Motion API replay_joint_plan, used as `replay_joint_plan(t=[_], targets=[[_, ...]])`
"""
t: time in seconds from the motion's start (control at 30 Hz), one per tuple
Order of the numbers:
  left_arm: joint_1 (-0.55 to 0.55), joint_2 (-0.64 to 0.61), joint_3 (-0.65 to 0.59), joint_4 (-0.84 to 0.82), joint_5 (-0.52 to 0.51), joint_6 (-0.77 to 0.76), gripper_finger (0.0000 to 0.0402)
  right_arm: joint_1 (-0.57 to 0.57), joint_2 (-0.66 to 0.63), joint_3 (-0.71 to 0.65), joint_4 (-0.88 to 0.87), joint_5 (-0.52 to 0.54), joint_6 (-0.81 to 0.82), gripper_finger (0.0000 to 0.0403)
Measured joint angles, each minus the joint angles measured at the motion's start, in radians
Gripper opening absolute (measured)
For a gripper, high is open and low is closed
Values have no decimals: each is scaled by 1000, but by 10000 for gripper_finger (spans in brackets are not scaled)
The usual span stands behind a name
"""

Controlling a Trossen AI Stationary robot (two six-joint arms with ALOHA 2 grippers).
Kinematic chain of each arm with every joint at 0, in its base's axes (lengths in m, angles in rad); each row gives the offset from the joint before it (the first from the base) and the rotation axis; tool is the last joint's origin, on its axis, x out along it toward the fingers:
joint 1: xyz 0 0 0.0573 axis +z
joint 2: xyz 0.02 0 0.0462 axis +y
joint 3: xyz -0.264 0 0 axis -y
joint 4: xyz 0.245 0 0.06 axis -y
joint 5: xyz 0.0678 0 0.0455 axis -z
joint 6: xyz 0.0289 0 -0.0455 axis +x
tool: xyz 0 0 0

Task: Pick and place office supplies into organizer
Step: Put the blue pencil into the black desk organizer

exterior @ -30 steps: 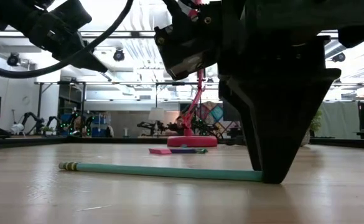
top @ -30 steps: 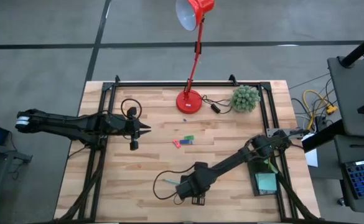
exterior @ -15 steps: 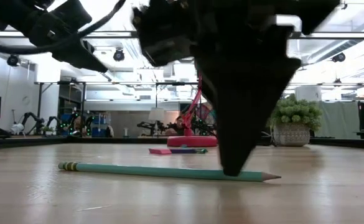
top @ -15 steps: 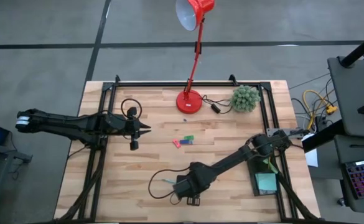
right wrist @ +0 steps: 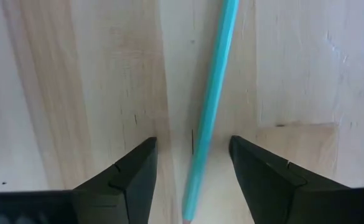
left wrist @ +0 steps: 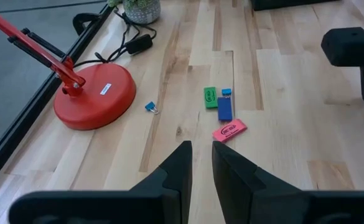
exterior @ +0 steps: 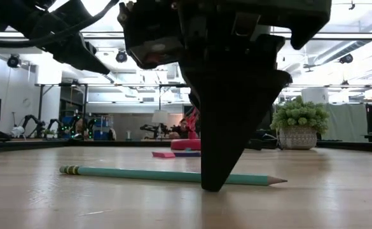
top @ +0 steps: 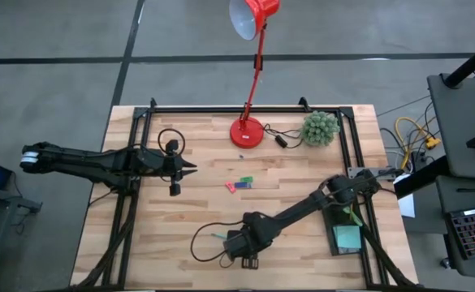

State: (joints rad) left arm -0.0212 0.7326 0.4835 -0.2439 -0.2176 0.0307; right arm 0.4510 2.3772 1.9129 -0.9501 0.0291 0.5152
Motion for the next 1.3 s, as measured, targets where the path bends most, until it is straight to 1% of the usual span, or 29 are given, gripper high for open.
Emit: replay_joint_plan(t=[0.1, 0.17, 0.47, 0.53, 0.77, 0.93, 1.2, 1.3], targets=[[0, 0, 0, 0, 0, 0, 48, -6, 0, 0, -4, -1, 1, 190], [0, 0, 0, 0, 0, 0, 47, -11, 1, 2, -9, -3, 2, 172], [0, 0, 0, 0, 0, 0, 48, -23, 2, 2, -38, -11, 3, 37], [0, 0, 0, 0, 0, 0, 48, -23, 1, 2, -40, -21, 2, 18], [0, 0, 0, 0, 0, 0, 47, -22, -6, 0, -47, -28, 1, 13], [0, 0, 0, 0, 0, 0, 48, -21, -24, 16, -125, -27, 5, 12], [0, 0, -1, 0, 0, 0, 48, -15, -35, 102, -279, 44, 47, 10], [0, 0, -1, 0, 0, 0, 48, -10, -40, 112, -290, 68, 55, 10]])
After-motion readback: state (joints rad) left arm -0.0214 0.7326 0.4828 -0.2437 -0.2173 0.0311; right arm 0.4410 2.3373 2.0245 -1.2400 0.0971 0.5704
